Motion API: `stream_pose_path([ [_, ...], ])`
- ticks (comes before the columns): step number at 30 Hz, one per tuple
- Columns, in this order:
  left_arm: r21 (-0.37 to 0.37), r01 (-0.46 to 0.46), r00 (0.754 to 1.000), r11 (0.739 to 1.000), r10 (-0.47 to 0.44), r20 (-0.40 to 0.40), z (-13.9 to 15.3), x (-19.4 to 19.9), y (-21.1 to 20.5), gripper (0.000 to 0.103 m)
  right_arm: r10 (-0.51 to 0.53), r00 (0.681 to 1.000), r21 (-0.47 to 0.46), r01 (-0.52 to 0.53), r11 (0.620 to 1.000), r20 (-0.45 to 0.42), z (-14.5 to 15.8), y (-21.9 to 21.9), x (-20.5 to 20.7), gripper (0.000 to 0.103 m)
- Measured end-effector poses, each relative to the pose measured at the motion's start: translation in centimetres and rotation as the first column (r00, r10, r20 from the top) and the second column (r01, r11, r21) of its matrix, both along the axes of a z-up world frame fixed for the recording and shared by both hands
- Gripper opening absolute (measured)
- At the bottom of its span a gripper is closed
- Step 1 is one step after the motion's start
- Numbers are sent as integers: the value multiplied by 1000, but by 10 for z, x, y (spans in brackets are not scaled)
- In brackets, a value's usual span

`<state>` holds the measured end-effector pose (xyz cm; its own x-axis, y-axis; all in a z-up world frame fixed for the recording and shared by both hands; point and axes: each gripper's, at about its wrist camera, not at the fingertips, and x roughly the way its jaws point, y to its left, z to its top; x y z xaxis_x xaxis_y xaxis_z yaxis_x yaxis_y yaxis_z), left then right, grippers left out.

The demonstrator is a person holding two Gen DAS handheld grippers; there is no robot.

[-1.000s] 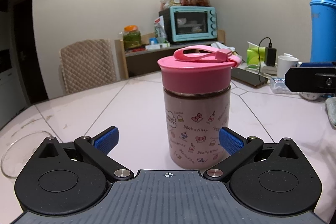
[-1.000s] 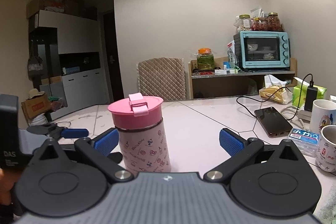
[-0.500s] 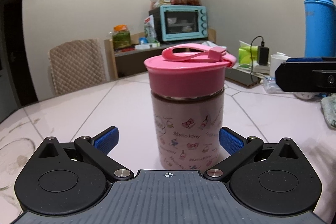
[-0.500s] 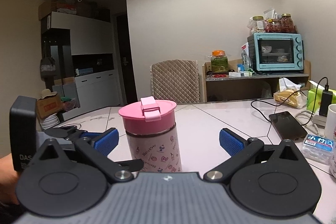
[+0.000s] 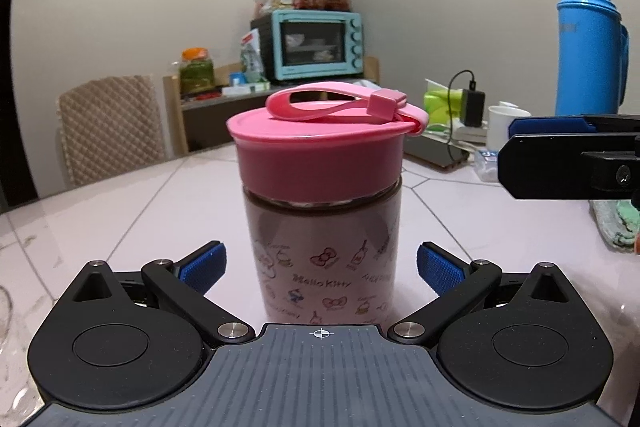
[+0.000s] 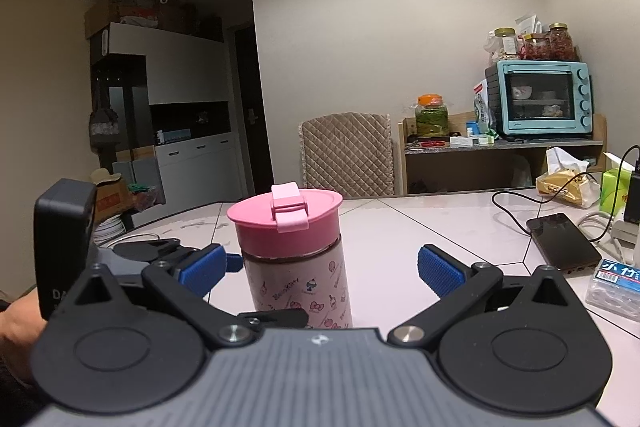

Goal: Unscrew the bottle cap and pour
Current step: 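Bring the left gripper around the bottle body while the right tool approaches the lid, then close the left gripper on the bottle body while the right gripper grips the pink lid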

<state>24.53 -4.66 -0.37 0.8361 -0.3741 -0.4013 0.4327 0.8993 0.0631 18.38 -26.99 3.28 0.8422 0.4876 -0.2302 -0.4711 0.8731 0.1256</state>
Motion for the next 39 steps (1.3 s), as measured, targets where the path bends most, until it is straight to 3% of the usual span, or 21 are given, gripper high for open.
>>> stream_pose_path([
  [8, 23, 51, 998, 998, -52, 21, -3, 8, -4, 103, 18, 1000, -3, -18, 1000, -8, -3, 3, 7, 103],
  [39, -43, 126, 992, 991, -125, 17, -11, 25, 3, 103, 76, 997, -37, -76, 996, -13, -7, 24, 35, 103],
])
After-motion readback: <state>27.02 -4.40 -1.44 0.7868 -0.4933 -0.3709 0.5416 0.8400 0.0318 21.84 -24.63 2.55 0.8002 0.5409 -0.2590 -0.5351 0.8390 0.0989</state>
